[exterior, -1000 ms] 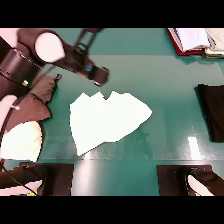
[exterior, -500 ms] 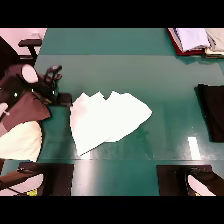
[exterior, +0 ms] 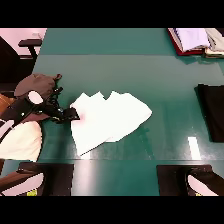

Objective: Fold the shirts.

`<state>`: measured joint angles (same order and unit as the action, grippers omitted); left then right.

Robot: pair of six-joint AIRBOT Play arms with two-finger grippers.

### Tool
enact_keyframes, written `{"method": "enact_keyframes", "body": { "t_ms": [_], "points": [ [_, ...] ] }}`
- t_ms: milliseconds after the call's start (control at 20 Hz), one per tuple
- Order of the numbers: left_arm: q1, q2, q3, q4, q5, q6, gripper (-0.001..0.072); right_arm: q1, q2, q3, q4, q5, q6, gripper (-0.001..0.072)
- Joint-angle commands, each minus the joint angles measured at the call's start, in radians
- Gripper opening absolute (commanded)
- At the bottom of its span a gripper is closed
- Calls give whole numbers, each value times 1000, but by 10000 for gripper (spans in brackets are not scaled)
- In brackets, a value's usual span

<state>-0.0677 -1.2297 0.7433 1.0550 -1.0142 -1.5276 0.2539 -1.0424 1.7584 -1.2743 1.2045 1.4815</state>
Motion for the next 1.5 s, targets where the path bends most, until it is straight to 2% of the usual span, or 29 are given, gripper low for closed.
{"method": "enact_keyframes", "body": {
  "t_ms": [0,50,200,350,500,550,600,650,800,1000,1450],
  "points": [
    [2,-1,-19,-42,27,14,139,0,-3,1,0,6,0,19],
    [2,-1,1,-40,17,18,33,0,-3,1,0,20,0,19],
    [2,2,155,7,-58,18,28,0,-3,-23,-10,125,0,19],
    [2,29,365,97,-97,18,28,0,-3,-158,-7,227,3,19],
    [2,47,529,132,-104,18,28,0,-5,-393,-6,178,2,22],
    [2,47,557,131,-105,18,28,0,-16,-467,3,146,2,118],
    [2,47,571,131,-105,17,28,0,-41,-532,20,113,2,384],
    [2,47,574,129,-105,17,28,0,-78,-579,55,90,0,546],
    [2,46,573,131,-129,17,28,0,-221,-624,219,24,-63,556],
    [2,46,573,131,-140,18,28,18,-413,-554,452,-35,-148,556],
    [2,45,573,131,-140,17,28,201,-778,-222,459,3,-154,544]
  ]
}}
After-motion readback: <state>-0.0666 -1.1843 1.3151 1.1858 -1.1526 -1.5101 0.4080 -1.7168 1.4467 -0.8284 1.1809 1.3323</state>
